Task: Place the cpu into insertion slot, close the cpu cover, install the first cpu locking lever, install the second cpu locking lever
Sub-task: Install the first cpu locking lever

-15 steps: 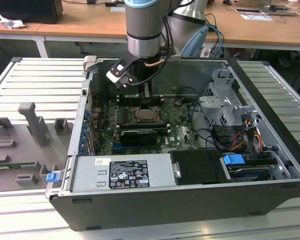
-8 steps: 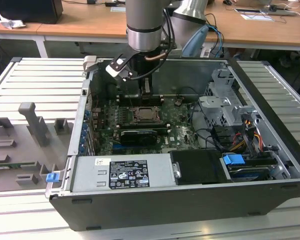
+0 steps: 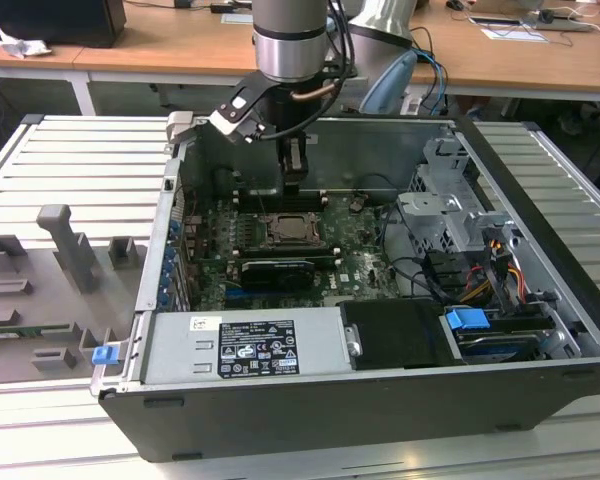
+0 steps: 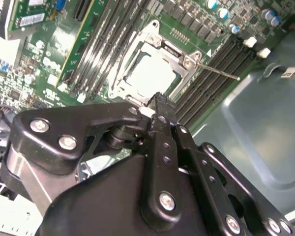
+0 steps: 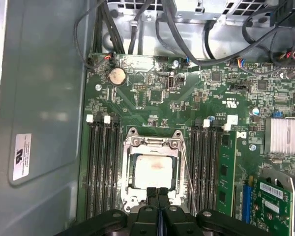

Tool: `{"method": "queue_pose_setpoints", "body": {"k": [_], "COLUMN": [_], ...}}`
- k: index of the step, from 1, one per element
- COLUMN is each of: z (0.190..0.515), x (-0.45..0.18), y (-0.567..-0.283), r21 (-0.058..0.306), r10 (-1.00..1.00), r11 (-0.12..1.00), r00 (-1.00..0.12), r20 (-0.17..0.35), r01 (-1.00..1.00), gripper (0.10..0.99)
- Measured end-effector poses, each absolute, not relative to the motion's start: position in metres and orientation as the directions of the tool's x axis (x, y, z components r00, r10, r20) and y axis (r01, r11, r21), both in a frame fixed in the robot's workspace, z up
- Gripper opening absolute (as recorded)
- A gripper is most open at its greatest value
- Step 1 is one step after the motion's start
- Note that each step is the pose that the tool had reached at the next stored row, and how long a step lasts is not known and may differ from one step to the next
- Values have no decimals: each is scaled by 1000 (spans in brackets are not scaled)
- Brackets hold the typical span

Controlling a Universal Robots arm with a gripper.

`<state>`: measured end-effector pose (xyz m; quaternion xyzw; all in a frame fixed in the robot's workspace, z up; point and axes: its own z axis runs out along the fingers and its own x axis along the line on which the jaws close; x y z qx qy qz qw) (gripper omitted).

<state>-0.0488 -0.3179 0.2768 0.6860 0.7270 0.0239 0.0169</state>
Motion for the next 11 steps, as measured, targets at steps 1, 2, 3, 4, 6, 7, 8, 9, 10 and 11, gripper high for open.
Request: {"method": "queue_pose_setpoints", "body": {"k": [1,2,3,4,6,7,8,9,10,11], "z": [277,277,277,277,277,277,276,276,276,276], "x": [-49,-49,-49,-49,-49,-49,-49,-49,-49,-49], "y": [-318,-318,-318,-318,-318,-318,-318,-318,-318,-318], "r21": [57,56,55,54,51,51,45,45,45,45], "r10": [998,996,995,993,982,980,978,974,965,958], "r11": [69,84,101,118,187,198,208,225,263,286], "r00": [-69,-84,-101,-118,-187,-198,-208,-225,-263,-286], "r20": [7,4,-1,-4,-7,-7,-7,-7,-7,-7], "r01": [996,995,993,992,981,979,977,973,964,957], "gripper": [106,106,106,106,106,106,106,106,106,106]}}
